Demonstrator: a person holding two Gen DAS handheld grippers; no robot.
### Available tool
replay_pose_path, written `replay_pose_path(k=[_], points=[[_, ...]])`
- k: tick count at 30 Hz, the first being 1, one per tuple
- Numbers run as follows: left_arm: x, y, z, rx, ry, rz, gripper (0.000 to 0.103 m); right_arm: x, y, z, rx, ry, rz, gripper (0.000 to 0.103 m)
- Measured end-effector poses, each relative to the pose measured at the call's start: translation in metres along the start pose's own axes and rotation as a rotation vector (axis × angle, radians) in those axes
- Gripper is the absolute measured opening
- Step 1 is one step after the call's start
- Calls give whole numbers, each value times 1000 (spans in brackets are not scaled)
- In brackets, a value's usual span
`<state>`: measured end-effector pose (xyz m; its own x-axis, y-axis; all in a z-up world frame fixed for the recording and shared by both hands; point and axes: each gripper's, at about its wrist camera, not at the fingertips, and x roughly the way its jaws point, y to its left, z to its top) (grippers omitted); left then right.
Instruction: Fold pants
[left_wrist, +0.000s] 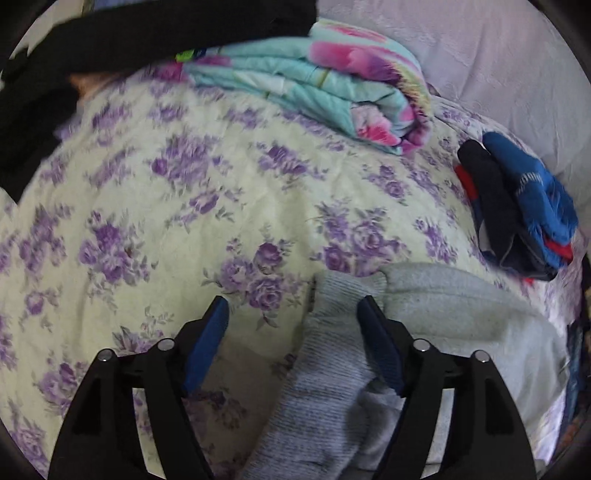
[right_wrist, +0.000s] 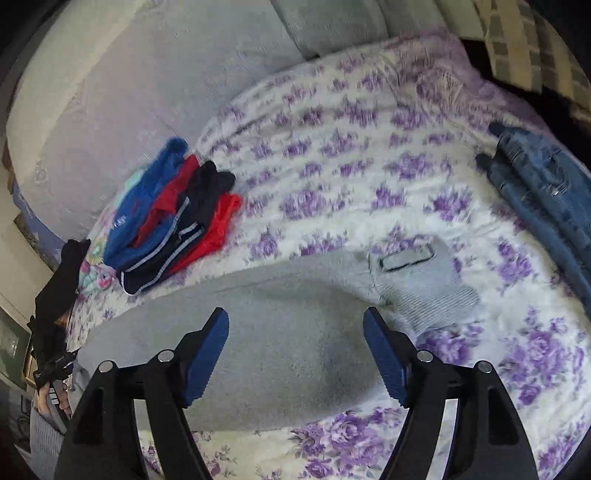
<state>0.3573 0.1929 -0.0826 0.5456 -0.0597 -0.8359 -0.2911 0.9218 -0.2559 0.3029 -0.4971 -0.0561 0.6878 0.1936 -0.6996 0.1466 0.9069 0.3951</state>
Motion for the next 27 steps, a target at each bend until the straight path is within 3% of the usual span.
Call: replay_pose_path(k=[2, 3, 4, 5, 6, 7, 9, 12, 17, 22, 27], points=[[-1, 6, 2, 5, 9, -18, 74, 29, -26, 0, 99, 95, -31, 71], [-6, 10, 2, 1, -3, -9, 74, 31, -39, -1, 140, 96, -11, 53], [-16, 15, 1, -12, -31, 9, 73, 25, -44, -2, 159, 79, -4, 41], [-27, 21, -3, -23, -55, 13, 71, 9, -50, -4, 184, 60, 27, 40], [-39, 27, -6, -33, -72, 1, 69, -6, -52, -8, 194, 36, 53, 45], [-55, 37, -13, -36, -81, -22, 69, -32, -53, -15, 183, -1, 53, 61], [-79, 49, -31, -23, -90, -73, 69, -78, -49, -36, 129, -52, 44, 74], [-111, 69, -76, -4, -69, -165, 70, -140, -54, -91, 127, -91, 69, 75], [-132, 85, -137, -32, -61, -234, 70, -210, -72, -198, 224, -144, 101, 75], [-141, 79, -177, -62, -71, -326, 71, -240, -76, -274, 303, -174, 184, 75], [-145, 67, -201, -67, -97, -331, 83, -226, -73, -320, 402, -149, 315, 75]])
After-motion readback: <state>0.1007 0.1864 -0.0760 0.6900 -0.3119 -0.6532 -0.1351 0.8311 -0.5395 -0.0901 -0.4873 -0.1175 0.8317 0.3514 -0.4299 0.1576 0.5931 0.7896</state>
